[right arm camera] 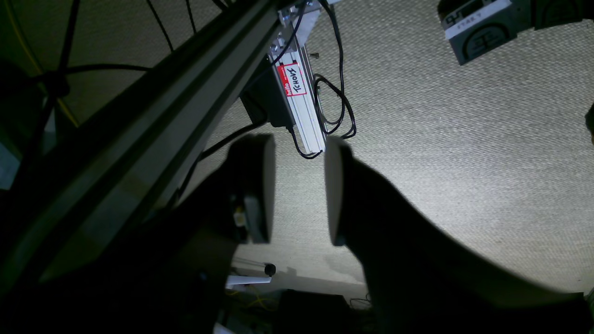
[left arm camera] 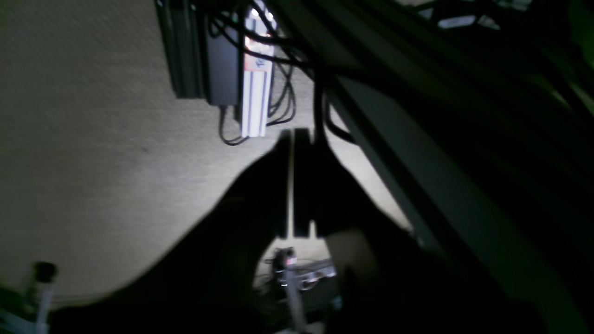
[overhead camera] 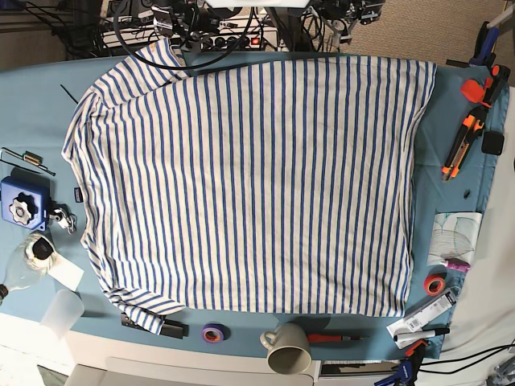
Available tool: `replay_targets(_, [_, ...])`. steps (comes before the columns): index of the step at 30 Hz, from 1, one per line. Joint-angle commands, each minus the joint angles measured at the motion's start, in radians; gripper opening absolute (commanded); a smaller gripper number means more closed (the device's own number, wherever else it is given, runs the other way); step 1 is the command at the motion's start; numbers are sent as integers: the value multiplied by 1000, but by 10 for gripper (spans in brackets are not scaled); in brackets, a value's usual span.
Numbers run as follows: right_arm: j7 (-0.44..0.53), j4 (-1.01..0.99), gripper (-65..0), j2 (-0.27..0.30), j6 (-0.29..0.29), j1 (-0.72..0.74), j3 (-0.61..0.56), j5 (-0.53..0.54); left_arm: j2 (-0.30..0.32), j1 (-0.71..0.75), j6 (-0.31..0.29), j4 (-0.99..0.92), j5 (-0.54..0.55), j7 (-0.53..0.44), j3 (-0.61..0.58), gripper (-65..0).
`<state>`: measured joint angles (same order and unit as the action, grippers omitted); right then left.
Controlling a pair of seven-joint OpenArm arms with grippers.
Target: Fold the T-shirt properly
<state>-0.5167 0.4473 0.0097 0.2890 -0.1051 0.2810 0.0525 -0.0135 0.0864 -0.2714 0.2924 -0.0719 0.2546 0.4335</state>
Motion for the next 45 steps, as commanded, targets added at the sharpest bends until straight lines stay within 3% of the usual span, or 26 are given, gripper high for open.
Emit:
replay_targets(1, [-6,9,-459,4,10,3,0,3,-6,-3,-17,4,25,-2,2,-650])
replay_targets(26, [-59,9,-459,7,10,3,0,5,-3,5,-16,4,50,18,2,-650])
replay_targets(31, [-60,9,-459,13,10,3,0,46,-2,5,-15,4,50,17,2,-650])
replay_targets(40, [-106,10,-459,73,18,3,0,100,18,24,-16,23,50,18,2,-650])
replay_targets(45, [-141,10,-459,121,73,2,0,114,51,85,-17,97,51,18,2,-650])
